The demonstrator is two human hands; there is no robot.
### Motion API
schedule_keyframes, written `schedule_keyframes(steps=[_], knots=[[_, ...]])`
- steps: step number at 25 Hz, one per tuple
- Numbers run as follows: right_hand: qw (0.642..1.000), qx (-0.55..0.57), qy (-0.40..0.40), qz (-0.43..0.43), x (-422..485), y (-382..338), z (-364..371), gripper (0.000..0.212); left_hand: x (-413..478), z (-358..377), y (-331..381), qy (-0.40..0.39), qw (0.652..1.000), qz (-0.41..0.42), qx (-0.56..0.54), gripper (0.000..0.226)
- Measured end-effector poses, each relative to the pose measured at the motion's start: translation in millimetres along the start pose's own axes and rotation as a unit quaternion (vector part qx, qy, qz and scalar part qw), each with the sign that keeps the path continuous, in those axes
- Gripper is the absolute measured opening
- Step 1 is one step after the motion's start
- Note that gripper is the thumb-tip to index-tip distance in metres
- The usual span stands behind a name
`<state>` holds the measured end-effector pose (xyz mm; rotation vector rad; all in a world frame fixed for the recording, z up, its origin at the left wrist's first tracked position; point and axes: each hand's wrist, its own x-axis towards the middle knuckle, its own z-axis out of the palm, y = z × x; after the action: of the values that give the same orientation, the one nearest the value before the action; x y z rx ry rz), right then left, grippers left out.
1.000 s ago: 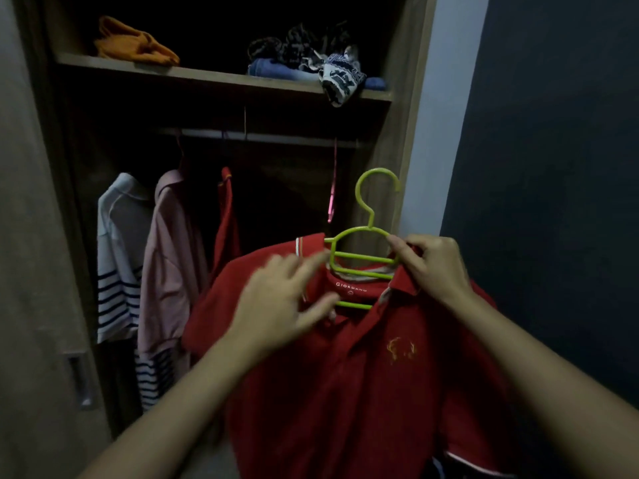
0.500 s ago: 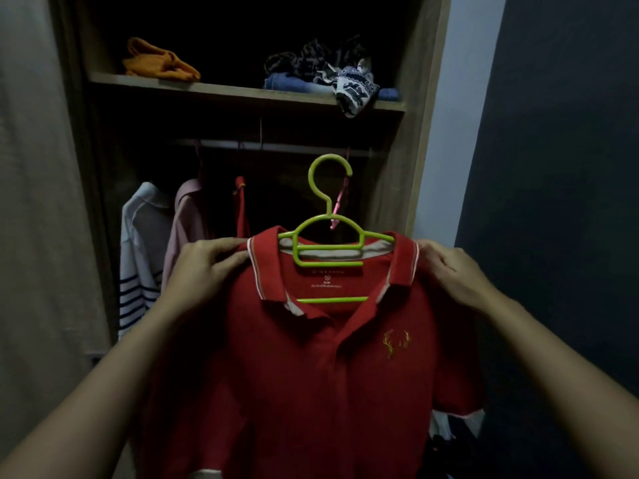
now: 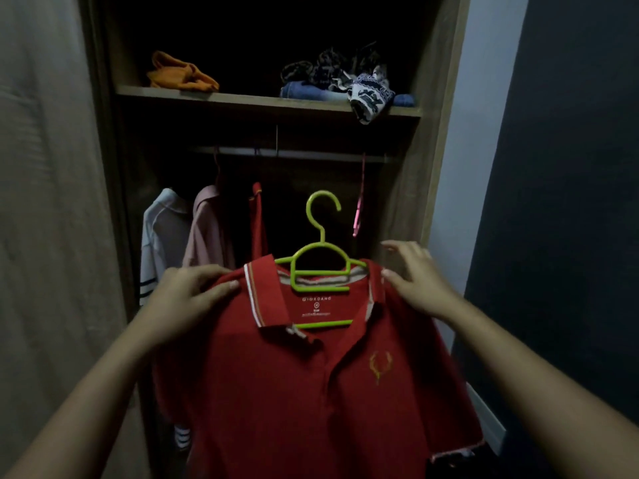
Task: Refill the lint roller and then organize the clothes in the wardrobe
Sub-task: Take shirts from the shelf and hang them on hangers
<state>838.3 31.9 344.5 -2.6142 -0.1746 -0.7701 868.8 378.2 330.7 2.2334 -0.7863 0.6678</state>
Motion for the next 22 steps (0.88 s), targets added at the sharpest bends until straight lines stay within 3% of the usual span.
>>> schedule_keyframes(steps=[2, 3, 5, 6, 9, 12, 15, 16, 19, 22], knots=[[0.99, 0.122, -0.07, 0.032, 11.8, -35.1, 23.6, 0.032, -3.6, 15.3, 17.2, 0.036, 0.992, -0.045, 0.112, 0.016], [0.966, 0.222, -0.113, 0.074, 17.1, -53.2, 33.5, 0.024, -2.3, 25.5, 28.7, 0.045, 0.982, -0.072, 0.169, 0.021], [0.879, 0.416, -0.171, 0.158, 35.2, -74.0, 51.7, 0.023, 1.4, 45.2, 53.2, 0.039, 0.962, -0.118, 0.244, 0.029], [0.856, 0.45, -0.171, 0.19, 46.7, -78.3, 57.4, 0.029, 2.1, 52.0, 66.2, 0.023, 0.956, -0.136, 0.259, 0.032], [0.831, 0.478, -0.162, 0.234, 75.1, -78.4, 72.8, 0.034, 13.6, 57.2, 84.3, -0.033, 0.96, -0.154, 0.232, 0.046], [0.829, 0.475, -0.156, 0.251, 108.5, -76.9, 88.0, 0.027, 61.5, 55.4, 45.1, -0.01, 0.969, -0.193, 0.156, 0.061], [0.842, 0.468, -0.14, 0.23, 142.5, -71.7, 99.6, 0.013, 127.9, 65.2, -12.0, 0.066, 0.965, -0.212, 0.139, 0.047], [0.855, 0.452, -0.128, 0.219, 156.1, -70.6, 102.7, 0.013, 147.4, 72.4, -26.6, 0.065, 0.968, -0.208, 0.124, 0.047], [0.887, 0.411, -0.078, 0.196, 203.4, -68.1, 107.8, 0.025, 190.2, 94.0, -64.5, 0.058, 0.977, -0.202, 0.036, 0.072], [0.907, 0.381, -0.052, 0.171, 254.0, -64.4, 108.9, 0.025, 209.7, 100.0, -101.0, 0.098, 0.976, -0.195, -0.006, 0.062]])
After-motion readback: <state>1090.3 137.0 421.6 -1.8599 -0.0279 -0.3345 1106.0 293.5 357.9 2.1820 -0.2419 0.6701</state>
